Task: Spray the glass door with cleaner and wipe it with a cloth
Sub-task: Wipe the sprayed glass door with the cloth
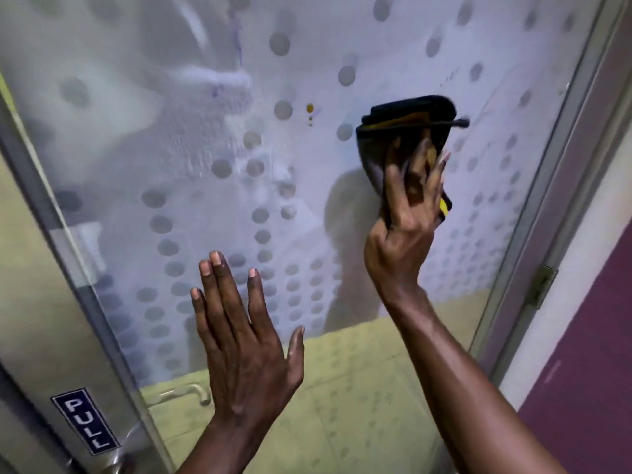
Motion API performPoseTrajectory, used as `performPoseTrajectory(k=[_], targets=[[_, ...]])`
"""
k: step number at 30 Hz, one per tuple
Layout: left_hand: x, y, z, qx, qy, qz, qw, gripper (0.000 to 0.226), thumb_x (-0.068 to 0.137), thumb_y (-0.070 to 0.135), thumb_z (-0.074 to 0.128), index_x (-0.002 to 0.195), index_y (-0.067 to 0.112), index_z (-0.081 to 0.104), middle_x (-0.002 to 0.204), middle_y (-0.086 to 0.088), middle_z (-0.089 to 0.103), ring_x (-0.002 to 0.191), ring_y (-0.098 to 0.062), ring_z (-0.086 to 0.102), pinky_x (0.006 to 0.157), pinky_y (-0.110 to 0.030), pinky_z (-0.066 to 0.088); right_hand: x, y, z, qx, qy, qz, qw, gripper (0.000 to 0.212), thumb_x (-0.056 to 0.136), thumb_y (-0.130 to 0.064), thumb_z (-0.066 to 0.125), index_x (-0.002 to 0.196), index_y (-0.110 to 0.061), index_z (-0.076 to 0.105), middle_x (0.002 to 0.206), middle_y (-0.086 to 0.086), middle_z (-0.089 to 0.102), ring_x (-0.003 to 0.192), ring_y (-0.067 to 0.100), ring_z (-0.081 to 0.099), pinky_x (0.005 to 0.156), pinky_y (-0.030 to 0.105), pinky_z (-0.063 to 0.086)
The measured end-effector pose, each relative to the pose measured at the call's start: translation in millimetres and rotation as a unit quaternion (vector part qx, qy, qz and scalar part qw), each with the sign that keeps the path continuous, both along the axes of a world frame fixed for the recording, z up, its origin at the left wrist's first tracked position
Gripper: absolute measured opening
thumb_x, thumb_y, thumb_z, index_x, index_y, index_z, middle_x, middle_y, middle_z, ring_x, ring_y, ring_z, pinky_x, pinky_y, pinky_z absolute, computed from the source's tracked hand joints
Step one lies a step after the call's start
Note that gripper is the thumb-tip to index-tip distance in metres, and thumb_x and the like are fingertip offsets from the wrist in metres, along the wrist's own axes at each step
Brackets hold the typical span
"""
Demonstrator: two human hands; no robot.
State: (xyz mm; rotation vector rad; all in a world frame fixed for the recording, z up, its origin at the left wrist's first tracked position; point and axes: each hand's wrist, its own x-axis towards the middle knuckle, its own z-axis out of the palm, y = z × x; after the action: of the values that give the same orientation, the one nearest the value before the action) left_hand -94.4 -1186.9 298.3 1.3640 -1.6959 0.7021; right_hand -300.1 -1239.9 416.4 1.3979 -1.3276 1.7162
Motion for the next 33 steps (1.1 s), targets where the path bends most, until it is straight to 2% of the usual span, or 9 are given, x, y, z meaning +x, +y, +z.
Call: performPoseTrajectory(k=[4,7,12,16,21,24,29,31,33], targets=[[-39,-2,11,-0.011,-0.012,-0.032,0.999,0.117,0.089,0.049,0.082,0.174,-0.005,0.023,0.184,-0.04,0.003,0.174,-0.056,0.002,0.143,-0.064,0.012,-1,12,-87,0.062,0.109,0.015,0.992,0.086,0.081,0.01,0.035,0.161,-0.018,0.048,0.179,0.013,0.021,0.166,0.051,0.01,0.124,0.07,0.031],[-57,-8,19,-0.002,-0.045,-0.049,0.998,0.12,0.086,0.045,0.088,0.174,-0.005,0.024,0.184,-0.039,0.003,0.175,-0.054,0.0,0.142,-0.059,0.011,-21,23,-131,0.11,0.107,0.017,0.988,0.081,0.083,0.012,0.036,0.156,-0.02,0.054,0.173,0.018,0.035,0.165,0.051,0.015,0.122,0.071,0.034],[-64,-15,17,0.0,-0.06,-0.029,0.998,0.121,0.089,0.046,0.087,0.176,-0.005,0.02,0.184,-0.039,-0.002,0.174,-0.056,0.0,0.144,-0.062,0.007,-64,8,-57,0.067,-0.012,0.023,0.997,0.079,0.08,0.013,0.037,0.15,-0.017,0.057,0.167,0.036,0.035,0.162,0.055,0.022,0.126,0.062,0.035],[-78,-15,15,-0.003,-0.026,-0.02,0.999,0.117,0.087,0.04,0.083,0.175,-0.006,0.02,0.183,-0.04,-0.001,0.174,-0.057,0.0,0.143,-0.064,0.011,-70,-5,-6,0.026,-0.04,0.03,0.998,0.076,0.079,0.016,0.044,0.146,-0.012,0.066,0.17,0.028,0.037,0.164,0.051,0.02,0.125,0.063,0.036],[-118,-12,17,0.008,-0.016,-0.061,0.998,0.112,0.086,0.038,0.082,0.172,-0.008,0.028,0.183,-0.041,0.006,0.173,-0.058,0.008,0.137,-0.066,0.028,-64,16,-84,0.099,0.112,0.034,0.988,0.087,0.081,0.008,0.043,0.161,-0.025,0.046,0.18,0.011,0.017,0.166,0.049,0.007,0.131,0.066,0.023],[-127,-15,19,0.02,-0.037,-0.06,0.997,0.116,0.086,0.039,0.086,0.173,-0.007,0.024,0.184,-0.039,0.005,0.174,-0.056,0.006,0.133,-0.068,0.034,-81,30,-128,0.144,0.083,0.018,0.986,0.07,0.088,0.01,0.043,0.148,-0.018,0.065,0.172,0.022,0.035,0.164,0.051,0.016,0.127,0.068,0.033],[-127,-22,15,0.017,-0.055,-0.038,0.998,0.12,0.086,0.039,0.089,0.175,-0.005,0.023,0.185,-0.038,-0.001,0.176,-0.051,-0.004,0.138,-0.065,0.024,-109,14,-51,0.11,-0.038,0.016,0.993,0.069,0.084,0.017,0.052,0.141,-0.015,0.07,0.166,0.035,0.039,0.162,0.049,0.028,0.116,0.043,0.045],[-128,-23,14,0.014,-0.053,-0.035,0.998,0.121,0.085,0.038,0.089,0.175,-0.005,0.02,0.185,-0.037,-0.005,0.176,-0.05,-0.008,0.14,-0.064,0.019,-110,1,-7,0.049,-0.082,0.013,0.995,0.069,0.08,0.02,0.051,0.139,-0.01,0.071,0.152,0.038,0.055,0.156,0.054,0.036,0.114,0.054,0.051],[-133,-22,13,0.012,-0.041,-0.035,0.998,0.123,0.083,0.036,0.089,0.175,-0.005,0.019,0.184,-0.038,-0.006,0.175,-0.052,-0.008,0.143,-0.062,0.012,-99,-7,12,0.009,-0.09,0.007,0.996,0.073,0.079,0.021,0.047,0.143,-0.007,0.068,0.156,0.031,0.054,0.158,0.056,0.03,0.119,0.067,0.045]])
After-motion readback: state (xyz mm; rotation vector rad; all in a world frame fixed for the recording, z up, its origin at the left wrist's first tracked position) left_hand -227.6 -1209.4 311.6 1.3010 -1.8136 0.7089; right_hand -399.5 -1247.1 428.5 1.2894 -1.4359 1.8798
